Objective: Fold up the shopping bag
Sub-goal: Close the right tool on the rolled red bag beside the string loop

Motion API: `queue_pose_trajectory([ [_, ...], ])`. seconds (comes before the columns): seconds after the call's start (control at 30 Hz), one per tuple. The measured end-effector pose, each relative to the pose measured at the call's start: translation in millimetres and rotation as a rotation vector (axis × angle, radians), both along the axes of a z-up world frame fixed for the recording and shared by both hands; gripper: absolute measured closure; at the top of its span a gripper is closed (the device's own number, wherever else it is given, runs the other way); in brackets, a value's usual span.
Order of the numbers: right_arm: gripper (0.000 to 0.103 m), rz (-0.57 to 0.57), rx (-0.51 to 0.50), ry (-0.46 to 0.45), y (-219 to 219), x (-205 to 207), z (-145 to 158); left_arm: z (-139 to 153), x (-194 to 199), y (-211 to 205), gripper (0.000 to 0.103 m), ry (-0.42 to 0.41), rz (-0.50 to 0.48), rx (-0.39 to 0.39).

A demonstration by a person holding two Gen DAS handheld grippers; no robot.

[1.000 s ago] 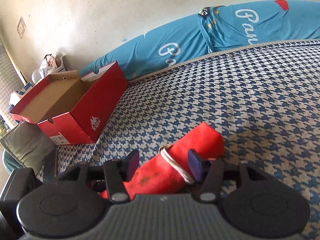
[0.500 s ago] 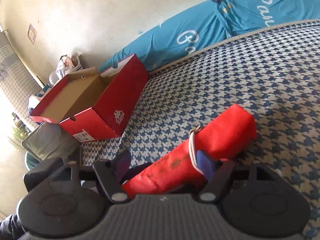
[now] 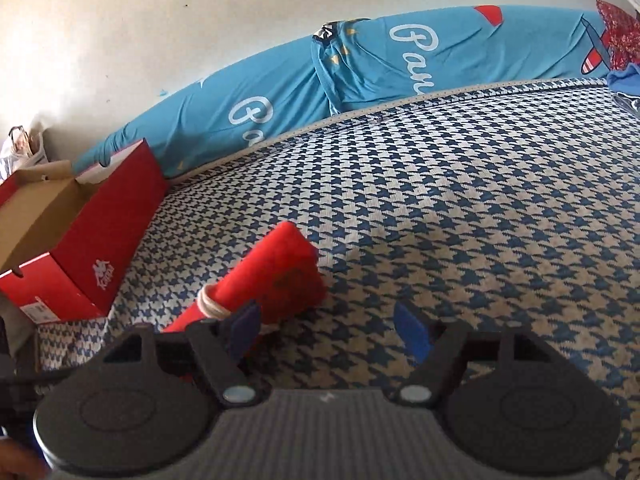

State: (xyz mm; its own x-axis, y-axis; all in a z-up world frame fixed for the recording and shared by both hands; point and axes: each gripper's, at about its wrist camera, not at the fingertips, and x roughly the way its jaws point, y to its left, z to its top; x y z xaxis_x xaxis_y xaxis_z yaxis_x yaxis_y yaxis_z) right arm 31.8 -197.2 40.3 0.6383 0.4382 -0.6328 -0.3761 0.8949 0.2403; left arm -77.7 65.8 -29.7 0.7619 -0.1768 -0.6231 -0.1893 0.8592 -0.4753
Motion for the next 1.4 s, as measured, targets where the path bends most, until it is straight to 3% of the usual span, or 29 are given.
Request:
queue_pose_trajectory([
  [0.4, 0.026, -0.045, 0.006, -0.044, 40.5, 24.4, -16.7, 4.6, 13.9, 32.5, 0.0, 0.045, 0.136, 0.067],
  [0.53, 0.026, -0.016, -0.037, -0.063, 57.9, 29.9, -24.3, 3.6, 11.6, 39.2, 0.0, 0.05, 0.19, 0.102],
  [0.73, 0.026, 0.007, -0.064, -0.092, 71.6, 31.7, -28.2, -0.6, 12.3, 41.9, 0.0, 0.051, 0.201, 0.123],
  [0.9, 0.03, 0.131, -0.045, -0.027, 79.4, 30.6, -31.8, -1.6, 14.8, 38.2, 0.0, 0.05, 0.218, 0.187],
  [1.17, 0.036, 0.276, -0.081, -0.005, 90.1, 15.5, -29.1, -6.1, 14.0, 44.6, 0.0, 0.048, 0.25, 0.145],
  [1.4, 0.031, 0.121, -0.023, -0.058, 70.8, 20.1, -13.6, -6.2, 12.4, 51.5, 0.0, 0.035, 0.27, 0.107],
])
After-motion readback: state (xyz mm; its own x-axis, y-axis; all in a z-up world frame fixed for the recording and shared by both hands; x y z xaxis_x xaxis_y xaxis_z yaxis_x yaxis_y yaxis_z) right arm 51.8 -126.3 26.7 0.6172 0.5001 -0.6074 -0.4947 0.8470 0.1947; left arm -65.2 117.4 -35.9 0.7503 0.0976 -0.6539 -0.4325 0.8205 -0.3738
